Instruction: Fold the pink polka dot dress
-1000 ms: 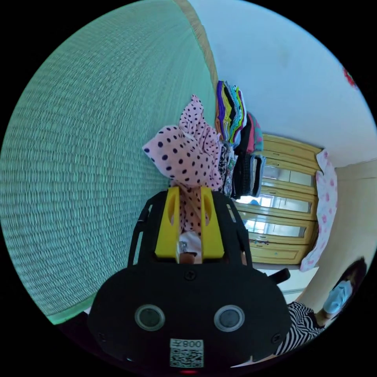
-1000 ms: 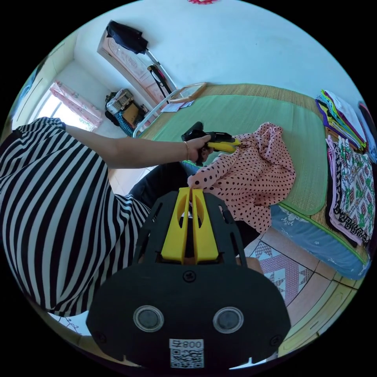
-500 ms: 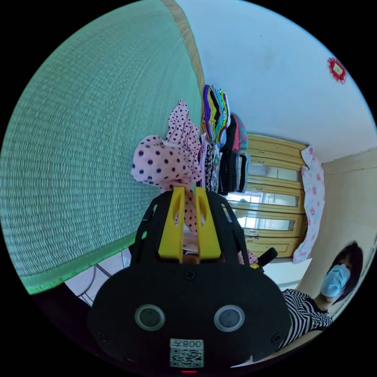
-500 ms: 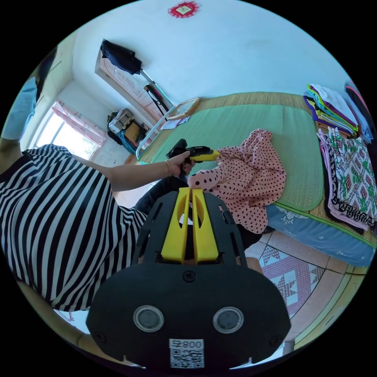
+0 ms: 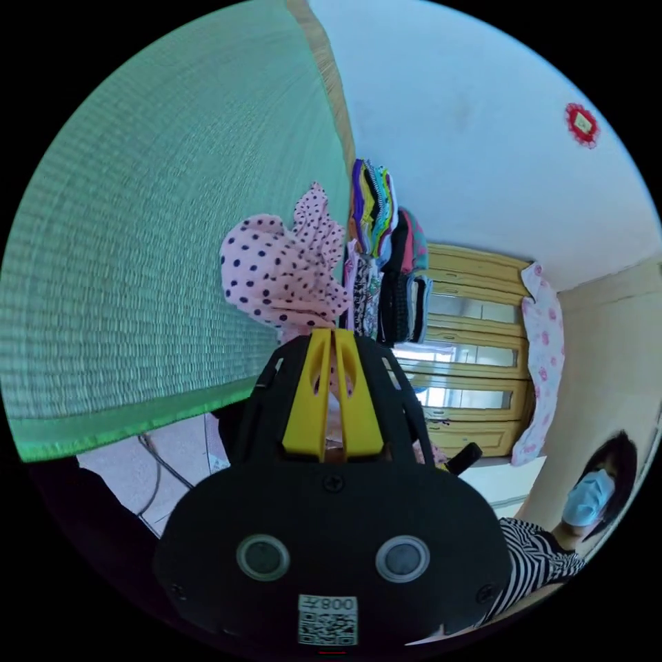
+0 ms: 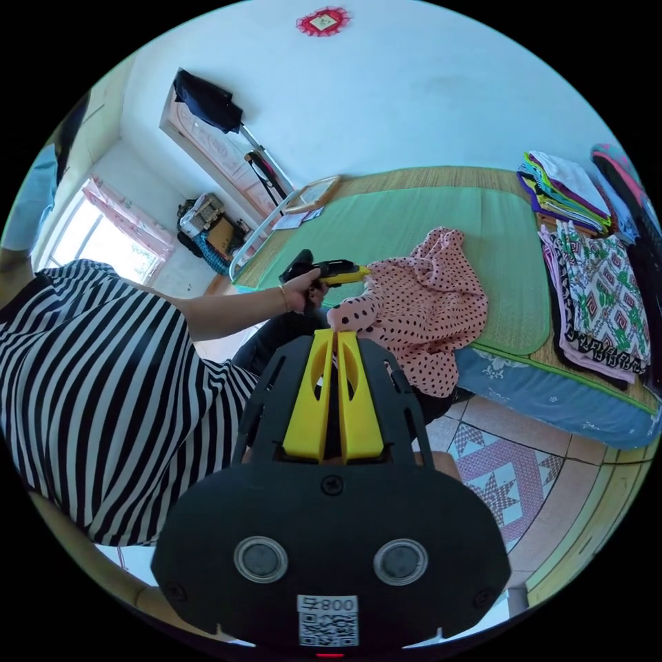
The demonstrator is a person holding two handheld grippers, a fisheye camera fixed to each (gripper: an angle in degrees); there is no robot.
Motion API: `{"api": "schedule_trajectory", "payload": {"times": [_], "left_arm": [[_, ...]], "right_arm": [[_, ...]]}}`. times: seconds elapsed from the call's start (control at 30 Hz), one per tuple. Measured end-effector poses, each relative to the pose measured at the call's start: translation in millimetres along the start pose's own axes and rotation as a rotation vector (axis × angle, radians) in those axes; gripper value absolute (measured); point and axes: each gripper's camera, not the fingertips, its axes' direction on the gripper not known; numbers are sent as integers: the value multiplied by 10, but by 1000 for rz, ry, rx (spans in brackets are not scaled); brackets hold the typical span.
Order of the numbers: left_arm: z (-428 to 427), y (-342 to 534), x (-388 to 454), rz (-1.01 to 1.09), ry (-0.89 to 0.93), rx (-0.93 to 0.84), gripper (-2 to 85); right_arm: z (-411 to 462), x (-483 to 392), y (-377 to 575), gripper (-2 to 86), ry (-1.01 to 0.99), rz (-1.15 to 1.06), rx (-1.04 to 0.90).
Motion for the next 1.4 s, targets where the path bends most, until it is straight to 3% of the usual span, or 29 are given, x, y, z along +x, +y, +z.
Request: {"api": "schedule_trajectory", "payload": {"times": [0.4, 0.8, 1.1, 1.4], "left_arm": [[-1485, 1247, 1671, 421, 220, 227, 6], [-2553, 2750, 3725, 1037, 306, 409, 5], [-3082, 3920, 4747, 1382, 222, 541, 5], [-3328, 4476, 5219, 1532, 173, 613, 5]], "right_arm": [[-1354, 119, 97, 5, 170, -113, 237], [-2760, -839, 478, 6, 269, -376, 614], [-3295, -1705, 1096, 6, 324, -525, 820], [-3244, -2321, 1569, 5, 362, -615, 945]]}}
